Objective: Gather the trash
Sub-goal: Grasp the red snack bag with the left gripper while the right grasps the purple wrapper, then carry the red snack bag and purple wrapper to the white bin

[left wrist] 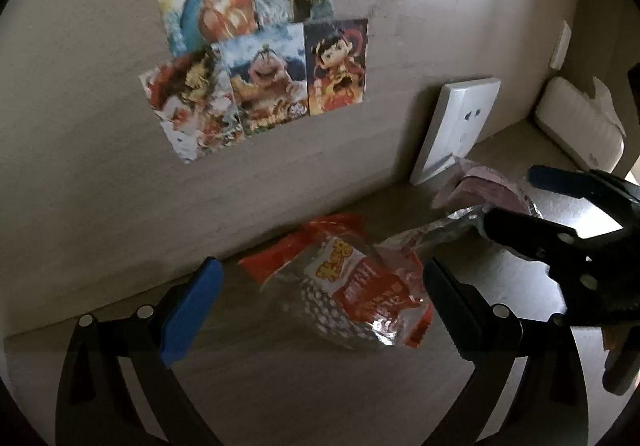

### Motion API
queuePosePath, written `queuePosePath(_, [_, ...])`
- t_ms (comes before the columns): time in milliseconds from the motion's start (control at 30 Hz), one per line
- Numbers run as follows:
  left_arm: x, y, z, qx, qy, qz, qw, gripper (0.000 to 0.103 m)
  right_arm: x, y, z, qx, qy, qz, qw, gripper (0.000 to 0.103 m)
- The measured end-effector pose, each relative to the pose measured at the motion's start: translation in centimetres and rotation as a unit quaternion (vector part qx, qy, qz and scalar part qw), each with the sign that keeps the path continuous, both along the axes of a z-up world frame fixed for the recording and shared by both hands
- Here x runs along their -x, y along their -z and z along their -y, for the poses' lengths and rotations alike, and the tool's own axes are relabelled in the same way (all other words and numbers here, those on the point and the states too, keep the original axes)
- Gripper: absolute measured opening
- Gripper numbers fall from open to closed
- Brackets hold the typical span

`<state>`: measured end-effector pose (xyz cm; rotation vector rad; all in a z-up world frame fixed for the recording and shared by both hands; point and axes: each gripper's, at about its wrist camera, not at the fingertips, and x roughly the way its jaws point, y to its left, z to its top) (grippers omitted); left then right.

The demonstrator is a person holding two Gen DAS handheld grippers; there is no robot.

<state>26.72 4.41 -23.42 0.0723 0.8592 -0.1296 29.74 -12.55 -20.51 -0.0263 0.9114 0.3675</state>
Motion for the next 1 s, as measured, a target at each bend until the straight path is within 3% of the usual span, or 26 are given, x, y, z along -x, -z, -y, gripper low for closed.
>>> queuePosePath(33, [-0.1,0.2,0.1,0.001,0.002,-0.005,1.0000,0.090,-0.2,0.2,-0.1,-0.001,-0.003,-0.007,1.000,0.073])
queuePosePath(67, [-0.4,0.5,0.2,0.005,0.007,-0.013,0.9999,0.077,-0.4,0.7,-0.3,0.001,-0.005,-0.017,1.000,0.059])
queuePosePath(100, [-0.5,0.8,0.2,0.006,0.007,-0.018,0.9998,0.073,-0.4,0.9,-0.4,-0.001,-0.009,-0.024,1.000,0.050])
queuePosePath(133, [-0.6,1.0,0.2,0.017,0.013,-0.026,0.9994,0.064,-0.5,1.3,-0.5,-0.001,-0.011,-0.033,0.999,0.032])
queuePosePath(167, [-0.6,1.0,0.2,0.030,0.019,-0.029,0.9990,0.051,-0.5,1.5,-0.6,0.003,-0.008,-0.035,0.999,0.024])
queuePosePath(200, [-0.6,0.9,0.3,0.042,0.023,-0.033,0.9983,0.046,-0.2,1.5,-0.5,-0.001,-0.007,-0.032,0.999,0.022])
queuePosePath(233, [-0.6,0.9,0.3,0.047,0.027,-0.036,0.9979,0.031,0.0,1.4,-0.5,-0.005,-0.007,-0.032,0.999,0.017])
queuePosePath(267, [-0.4,0.7,0.6,0.048,0.033,-0.034,0.9977,0.024,0.3,1.1,-0.3,-0.008,-0.001,-0.026,1.000,0.014])
queuePosePath(367, [0.7,-0.1,1.3,0.025,0.041,-0.018,0.9987,0.020,1.3,0.1,0.7,-0.016,0.019,-0.011,1.000,0.006])
queuePosePath(667, [6.5,-6.2,-0.8,0.042,0.044,0.024,0.9979,0.020,6.1,-6.3,4.8,-0.062,0.063,0.050,0.995,0.006])
queuePosePath(1000, [11.2,-9.6,5.6,0.034,0.114,0.053,0.9916,0.020,13.9,-11.1,9.5,-0.068,0.099,0.100,0.988,0.006])
